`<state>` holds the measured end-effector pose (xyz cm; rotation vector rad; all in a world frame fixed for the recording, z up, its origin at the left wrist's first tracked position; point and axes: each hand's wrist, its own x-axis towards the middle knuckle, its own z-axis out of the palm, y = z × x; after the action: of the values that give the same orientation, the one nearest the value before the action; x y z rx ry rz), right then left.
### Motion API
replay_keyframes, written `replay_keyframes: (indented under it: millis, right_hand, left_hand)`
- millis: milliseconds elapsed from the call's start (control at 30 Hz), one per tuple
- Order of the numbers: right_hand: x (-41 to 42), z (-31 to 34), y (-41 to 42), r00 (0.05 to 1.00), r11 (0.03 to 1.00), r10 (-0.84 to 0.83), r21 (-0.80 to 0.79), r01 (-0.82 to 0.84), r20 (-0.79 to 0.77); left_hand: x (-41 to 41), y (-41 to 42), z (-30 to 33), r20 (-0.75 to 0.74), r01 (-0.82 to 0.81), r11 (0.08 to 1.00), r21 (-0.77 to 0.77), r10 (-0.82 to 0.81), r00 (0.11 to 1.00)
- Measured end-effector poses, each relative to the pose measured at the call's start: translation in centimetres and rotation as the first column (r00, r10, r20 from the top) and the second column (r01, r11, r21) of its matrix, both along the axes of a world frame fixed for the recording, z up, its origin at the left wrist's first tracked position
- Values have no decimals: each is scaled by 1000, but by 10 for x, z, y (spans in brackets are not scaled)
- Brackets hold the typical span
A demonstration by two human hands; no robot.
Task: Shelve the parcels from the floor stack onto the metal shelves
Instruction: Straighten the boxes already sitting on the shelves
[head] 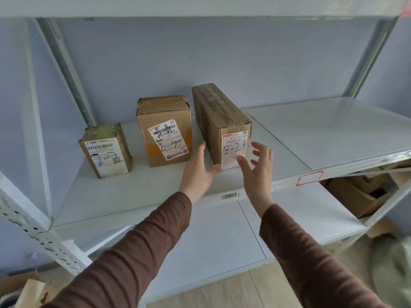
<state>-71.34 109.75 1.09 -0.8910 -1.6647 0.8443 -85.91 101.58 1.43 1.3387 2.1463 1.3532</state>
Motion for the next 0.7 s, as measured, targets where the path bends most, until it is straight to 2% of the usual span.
replay_keyframes:
  millis: [67,133,200,400,700]
  right_hand:
    - [1,-1,26,991,991,74,-123,-61,108]
    - [0,-1,47,968,958,212,-224,-178,137]
    - [-3,-1,59,945,942,281,-238,-238,165]
    - [-21,4,76,940,947,285,-206,-247,185]
    - [-41,10,101,931,934,309,-249,-258,193]
  left_hand:
    - [1,18,2,-9,8,1000,-28,-8,1000]
    - [-2,33,1,-8,29,999,-35,-29,1000]
    - [-6,44,-2,7,45,998,-49,-45,999]
    - [-29,72,-14,73,53,998,-45,-50,996]
    - [-50,99,-14,-32,14,995,-104,-17,999]
